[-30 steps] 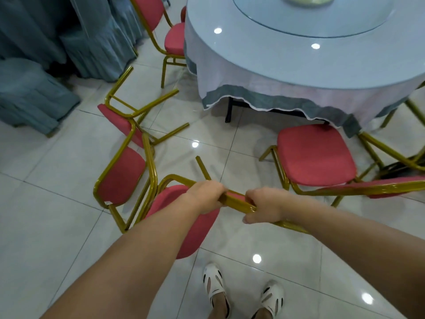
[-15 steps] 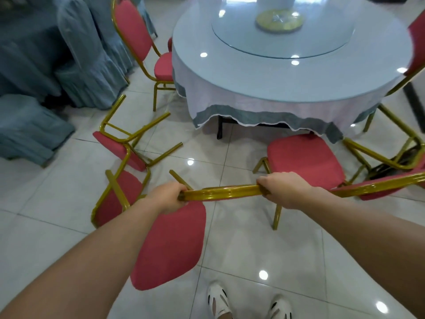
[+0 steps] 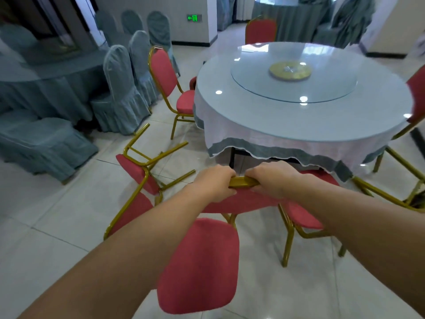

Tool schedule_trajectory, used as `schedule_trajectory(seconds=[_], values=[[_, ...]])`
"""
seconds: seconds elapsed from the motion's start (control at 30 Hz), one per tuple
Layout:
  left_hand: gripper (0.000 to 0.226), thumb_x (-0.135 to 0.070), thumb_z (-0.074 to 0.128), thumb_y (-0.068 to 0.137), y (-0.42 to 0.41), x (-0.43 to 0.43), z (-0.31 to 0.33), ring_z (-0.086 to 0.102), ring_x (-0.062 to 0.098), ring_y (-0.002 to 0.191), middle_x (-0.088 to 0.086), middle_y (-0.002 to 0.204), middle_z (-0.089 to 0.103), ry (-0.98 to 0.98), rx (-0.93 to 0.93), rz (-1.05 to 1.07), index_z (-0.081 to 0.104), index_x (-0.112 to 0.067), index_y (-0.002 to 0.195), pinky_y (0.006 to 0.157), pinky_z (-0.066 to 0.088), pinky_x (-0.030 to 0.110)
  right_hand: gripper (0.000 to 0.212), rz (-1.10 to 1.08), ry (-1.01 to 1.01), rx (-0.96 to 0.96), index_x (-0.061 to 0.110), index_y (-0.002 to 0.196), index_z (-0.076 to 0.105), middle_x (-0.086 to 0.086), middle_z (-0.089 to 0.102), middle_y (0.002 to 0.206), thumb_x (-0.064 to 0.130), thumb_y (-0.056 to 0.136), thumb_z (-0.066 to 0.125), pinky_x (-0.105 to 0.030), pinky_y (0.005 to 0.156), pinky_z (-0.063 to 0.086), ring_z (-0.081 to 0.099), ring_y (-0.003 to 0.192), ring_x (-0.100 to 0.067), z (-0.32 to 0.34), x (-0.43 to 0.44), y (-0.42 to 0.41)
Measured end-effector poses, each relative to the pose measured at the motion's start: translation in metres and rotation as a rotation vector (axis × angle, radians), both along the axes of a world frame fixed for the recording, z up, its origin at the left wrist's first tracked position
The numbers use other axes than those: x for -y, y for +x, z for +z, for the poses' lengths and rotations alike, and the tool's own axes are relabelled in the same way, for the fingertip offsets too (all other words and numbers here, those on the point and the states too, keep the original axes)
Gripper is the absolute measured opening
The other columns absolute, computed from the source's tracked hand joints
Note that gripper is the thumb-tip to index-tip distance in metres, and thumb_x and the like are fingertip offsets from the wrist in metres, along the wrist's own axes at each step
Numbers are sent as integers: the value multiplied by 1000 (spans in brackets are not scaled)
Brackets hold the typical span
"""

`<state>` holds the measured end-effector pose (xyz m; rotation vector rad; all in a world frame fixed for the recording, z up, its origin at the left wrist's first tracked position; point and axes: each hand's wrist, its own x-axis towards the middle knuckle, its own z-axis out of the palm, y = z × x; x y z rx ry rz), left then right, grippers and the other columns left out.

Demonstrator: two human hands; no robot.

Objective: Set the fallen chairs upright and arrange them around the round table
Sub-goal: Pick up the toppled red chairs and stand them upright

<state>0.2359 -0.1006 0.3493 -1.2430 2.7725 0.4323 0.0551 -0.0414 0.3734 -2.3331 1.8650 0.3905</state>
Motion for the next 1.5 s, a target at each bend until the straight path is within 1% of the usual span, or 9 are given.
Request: schedule_trajectory(seconds=[0.13, 0.33, 0.47, 0.53, 0.7, 0.9, 1.1, 1.3, 1.5], values=[[22, -41, 74, 92, 5, 12, 4, 62, 20, 84, -8, 85, 61, 92, 12, -17, 55, -36, 81, 69, 46, 36, 15, 4, -60, 36, 33, 104, 56, 6, 63, 97, 46, 99, 57, -34, 63, 39, 62, 88, -21, 8, -4, 1], [27, -30, 74, 95, 17, 20, 0, 58, 14, 78, -9, 84, 58, 183, -11, -11, 53, -39, 80, 64, 40, 30, 16, -53, -95, 193, 34, 106, 60, 10, 61, 102, 45, 95, 64, -35, 70, 50, 61, 94, -17, 2, -12, -8], [9, -26, 75, 95, 42, 33, -22, 62, 17, 90, -2, 97, 65, 270, -2, 132, 68, -29, 100, 77, 52, 34, 27, -186, -3, 113, 35, 116, 61, 8, 61, 110, 47, 93, 67, -38, 76, 52, 61, 100, -21, -14, -21, -30], [14, -27, 75, 94, 49, 35, -30, 63, 17, 93, -1, 99, 66, 291, -11, 194, 71, -26, 107, 81, 54, 36, 25, -242, 26, 104, 35, 117, 59, 7, 63, 113, 44, 94, 66, -37, 73, 50, 62, 99, -22, -24, -28, -41], [22, -36, 76, 92, 42, 38, -41, 64, 22, 96, -3, 100, 66, 175, -61, 214, 65, -27, 109, 80, 54, 39, 36, -318, -35, 112, 30, 132, 50, 2, 63, 119, 30, 98, 62, -35, 71, 47, 61, 104, -23, -43, -34, -42], [58, -49, 79, 85, 22, 43, -57, 59, 21, 110, -5, 118, 63, 11, -240, 250, 56, -32, 135, 96, 56, 47, 82, -441, 5, 293, 24, 160, 21, -3, 42, 153, 36, 94, 70, -46, 99, 52, 48, 134, -27, -58, -18, -48], [62, -48, 73, 90, 1, 49, -68, 52, 25, 125, 0, 132, 57, -109, -185, 300, 49, -24, 142, 113, 41, 46, 92, -459, -32, 361, 25, 164, 13, -3, 29, 164, 37, 93, 71, -46, 108, 47, 37, 145, -27, -67, -11, -57], [49, -40, 70, 93, -23, 81, -76, 53, 27, 121, 4, 127, 60, -139, -206, 368, 54, -22, 136, 109, 41, 43, 91, -445, -46, 399, 26, 164, 13, -1, 27, 165, 36, 93, 70, -46, 110, 45, 32, 148, -26, -74, 19, -79], [57, -40, 69, 94, -52, 133, -94, 50, 26, 131, 3, 138, 56, -119, -170, 428, 48, -20, 144, 116, 37, 45, 75, -424, -3, 420, 22, 156, 31, -6, 45, 151, 39, 93, 68, -46, 107, 47, 46, 135, -30, -82, 90, -109]])
